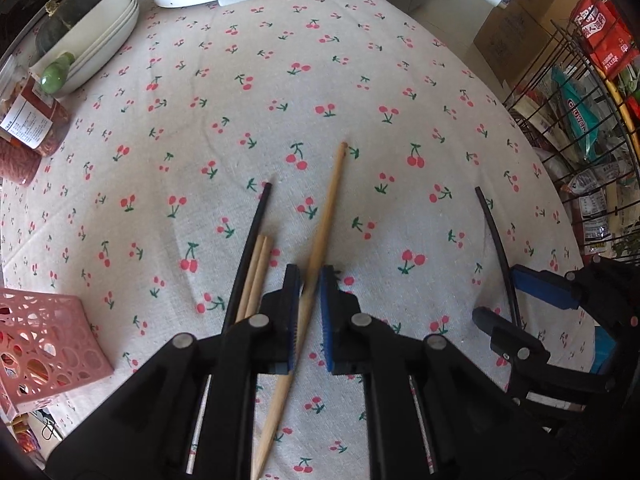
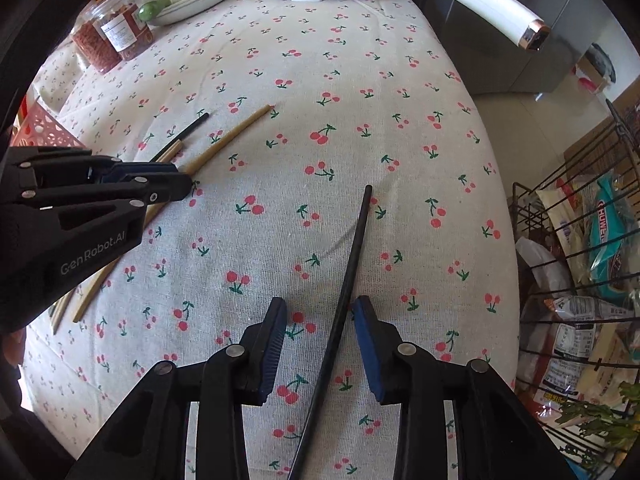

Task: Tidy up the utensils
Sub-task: 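Raise the black chopstick with right while left grasps a wooden chopstick, then drop the wooden chopstick into the pink basket with left while right carries the black chopstick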

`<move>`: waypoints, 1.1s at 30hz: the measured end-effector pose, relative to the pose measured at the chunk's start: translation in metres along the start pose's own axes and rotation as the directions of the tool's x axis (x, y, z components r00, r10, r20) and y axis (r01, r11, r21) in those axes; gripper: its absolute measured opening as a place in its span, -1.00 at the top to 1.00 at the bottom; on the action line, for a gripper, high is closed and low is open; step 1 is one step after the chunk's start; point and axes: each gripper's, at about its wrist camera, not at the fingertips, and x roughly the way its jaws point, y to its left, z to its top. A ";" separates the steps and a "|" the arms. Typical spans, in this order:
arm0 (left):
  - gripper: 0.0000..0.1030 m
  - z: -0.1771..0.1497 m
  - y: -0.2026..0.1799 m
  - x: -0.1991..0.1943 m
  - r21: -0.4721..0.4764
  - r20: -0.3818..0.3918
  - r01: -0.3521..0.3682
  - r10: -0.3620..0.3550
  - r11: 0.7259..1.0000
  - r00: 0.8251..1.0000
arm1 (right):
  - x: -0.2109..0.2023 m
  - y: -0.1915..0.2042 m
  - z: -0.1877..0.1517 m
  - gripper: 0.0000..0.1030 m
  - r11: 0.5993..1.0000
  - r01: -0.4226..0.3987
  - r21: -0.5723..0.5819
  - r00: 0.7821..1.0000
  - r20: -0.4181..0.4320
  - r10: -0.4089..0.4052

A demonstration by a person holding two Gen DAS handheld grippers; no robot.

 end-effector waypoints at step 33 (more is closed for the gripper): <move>0.86 -0.146 0.090 -0.200 -0.106 0.626 0.139 -0.043 0.985 0.778 | -0.169 0.063 -0.025 0.89 0.975 -0.200 -0.094 0.759 0.614 0.215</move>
